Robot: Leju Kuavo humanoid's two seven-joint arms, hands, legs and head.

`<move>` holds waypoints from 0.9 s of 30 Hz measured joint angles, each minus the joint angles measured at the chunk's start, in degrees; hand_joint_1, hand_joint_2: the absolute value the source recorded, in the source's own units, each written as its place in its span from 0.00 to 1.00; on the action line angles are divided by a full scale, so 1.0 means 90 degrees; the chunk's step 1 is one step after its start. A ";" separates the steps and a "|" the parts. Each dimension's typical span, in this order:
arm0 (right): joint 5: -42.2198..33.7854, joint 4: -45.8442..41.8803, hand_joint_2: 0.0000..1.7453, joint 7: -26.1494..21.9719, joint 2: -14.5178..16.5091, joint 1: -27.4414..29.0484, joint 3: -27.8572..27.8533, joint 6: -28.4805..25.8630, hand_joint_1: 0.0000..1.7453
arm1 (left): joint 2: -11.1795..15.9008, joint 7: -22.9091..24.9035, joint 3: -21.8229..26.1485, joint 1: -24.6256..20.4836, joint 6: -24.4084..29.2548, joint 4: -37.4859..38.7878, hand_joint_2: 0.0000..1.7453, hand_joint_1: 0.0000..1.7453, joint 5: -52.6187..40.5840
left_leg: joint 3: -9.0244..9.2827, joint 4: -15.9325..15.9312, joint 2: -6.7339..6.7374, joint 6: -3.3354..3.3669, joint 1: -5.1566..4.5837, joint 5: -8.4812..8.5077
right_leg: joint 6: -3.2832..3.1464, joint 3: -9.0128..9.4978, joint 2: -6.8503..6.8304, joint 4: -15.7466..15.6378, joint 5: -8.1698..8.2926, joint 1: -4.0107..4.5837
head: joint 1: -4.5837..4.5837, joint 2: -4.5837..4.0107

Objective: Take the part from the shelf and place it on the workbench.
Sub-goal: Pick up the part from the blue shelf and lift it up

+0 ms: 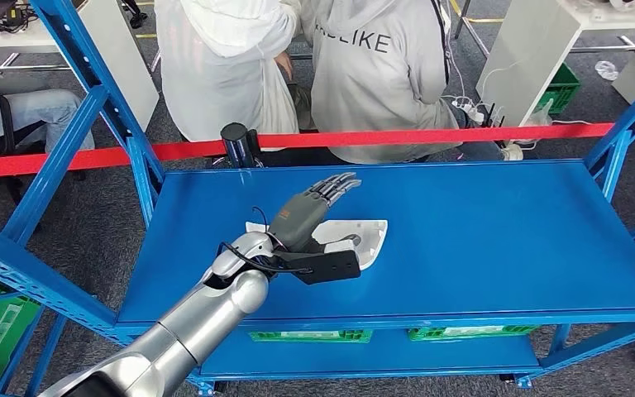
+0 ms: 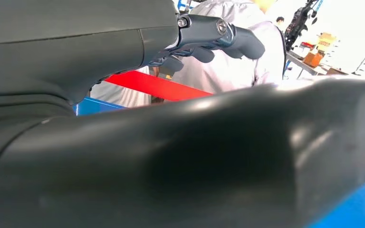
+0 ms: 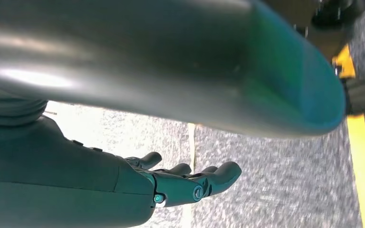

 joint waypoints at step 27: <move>0.0103 0.0000 0.00 0.0008 -0.0002 0.0008 -0.0026 0.0032 0.00 | 0.0160 -0.0064 -0.0213 0.0299 -0.0147 0.0305 0.00 0.00 0.0051 | 0.0065 -0.0090 -0.0005 -0.0120 -0.0006 0.0021 | -0.0031 0.0065 -0.0003 -0.0060 -0.0006 0.0009 | 0.0004 0.0000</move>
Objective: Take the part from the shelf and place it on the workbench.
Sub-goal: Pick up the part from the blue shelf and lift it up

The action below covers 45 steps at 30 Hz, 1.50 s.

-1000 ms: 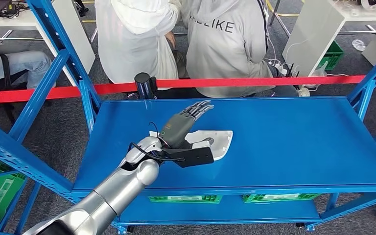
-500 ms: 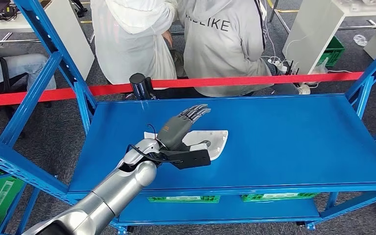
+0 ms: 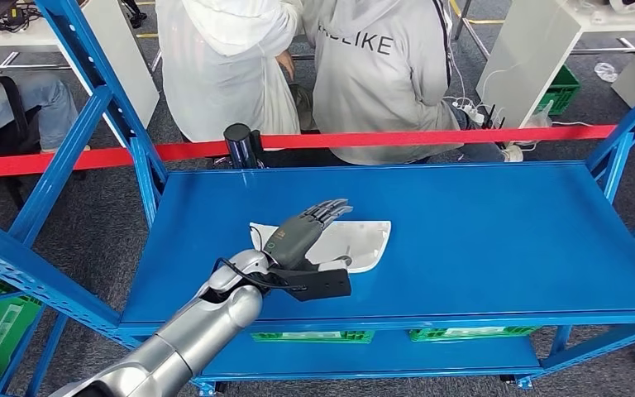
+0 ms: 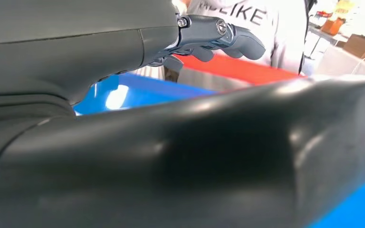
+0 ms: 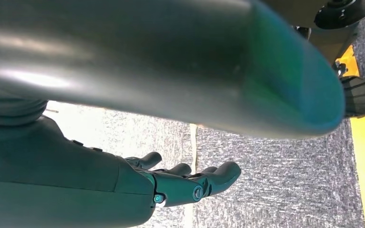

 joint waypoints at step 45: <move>-0.0086 0.0000 0.00 0.0053 0.0002 -0.0008 -0.0012 -0.0104 0.00 | -0.0542 0.0342 -0.0397 0.0127 0.1135 0.1139 1.00 0.00 -0.0251 | 0.0008 0.0000 0.0001 0.0014 -0.0005 -0.0008 | 0.0009 0.0017 -0.0001 -0.0017 0.0004 -0.0004 | 0.0000 0.0000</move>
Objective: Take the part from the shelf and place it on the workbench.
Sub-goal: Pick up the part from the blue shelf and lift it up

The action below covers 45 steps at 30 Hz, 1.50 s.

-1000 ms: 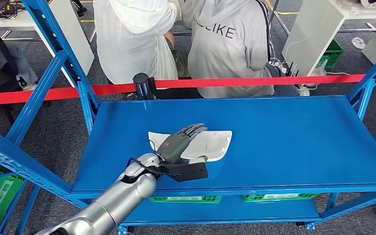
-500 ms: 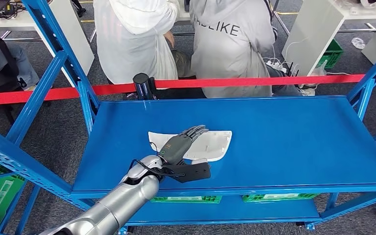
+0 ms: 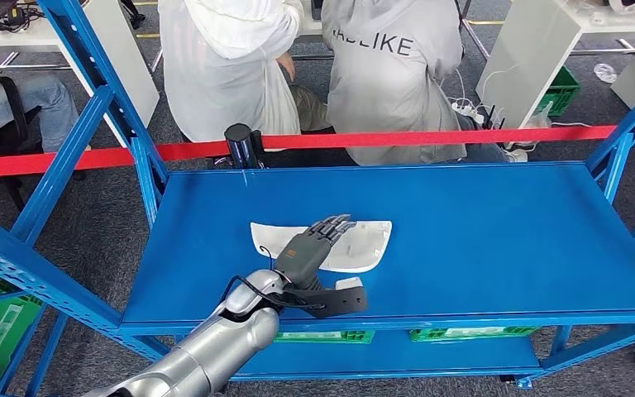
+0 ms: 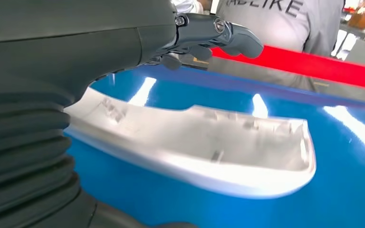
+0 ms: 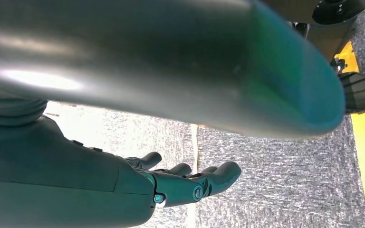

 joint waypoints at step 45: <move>0.0083 0.0000 0.00 0.0049 0.0001 -0.0005 -0.0002 0.0010 0.00 | -0.0278 0.0044 -0.0273 -0.0098 0.0731 0.0775 1.00 1.00 -0.0112 | 0.0033 0.0000 0.0001 0.0012 -0.0003 -0.0007 | 0.0006 0.0036 -0.0001 -0.0002 -0.0005 -0.0003 | 0.0000 0.0000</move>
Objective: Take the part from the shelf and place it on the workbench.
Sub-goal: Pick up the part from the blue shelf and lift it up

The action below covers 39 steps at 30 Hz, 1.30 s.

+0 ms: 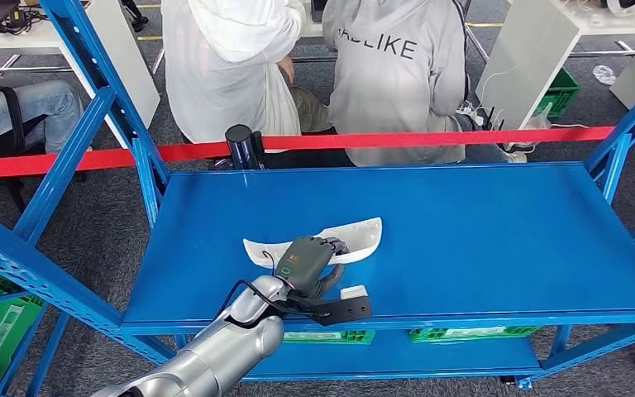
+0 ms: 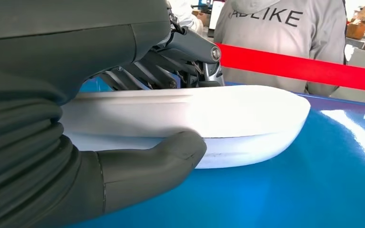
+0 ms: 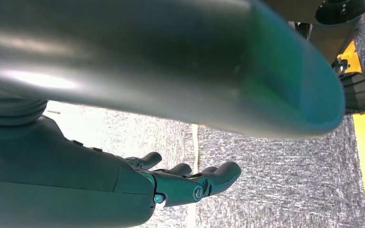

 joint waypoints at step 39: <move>-0.0021 0.0000 0.00 -0.0088 -0.0001 0.0004 -0.0015 0.0011 0.00 | 0.0013 -0.0606 0.0008 0.0044 0.0268 0.0001 1.00 1.00 0.0387 | 0.0007 0.0000 -0.0003 0.0005 -0.0004 -0.0003 | 0.0003 0.0008 -0.0001 0.0000 -0.0002 -0.0003 | 0.0000 0.0000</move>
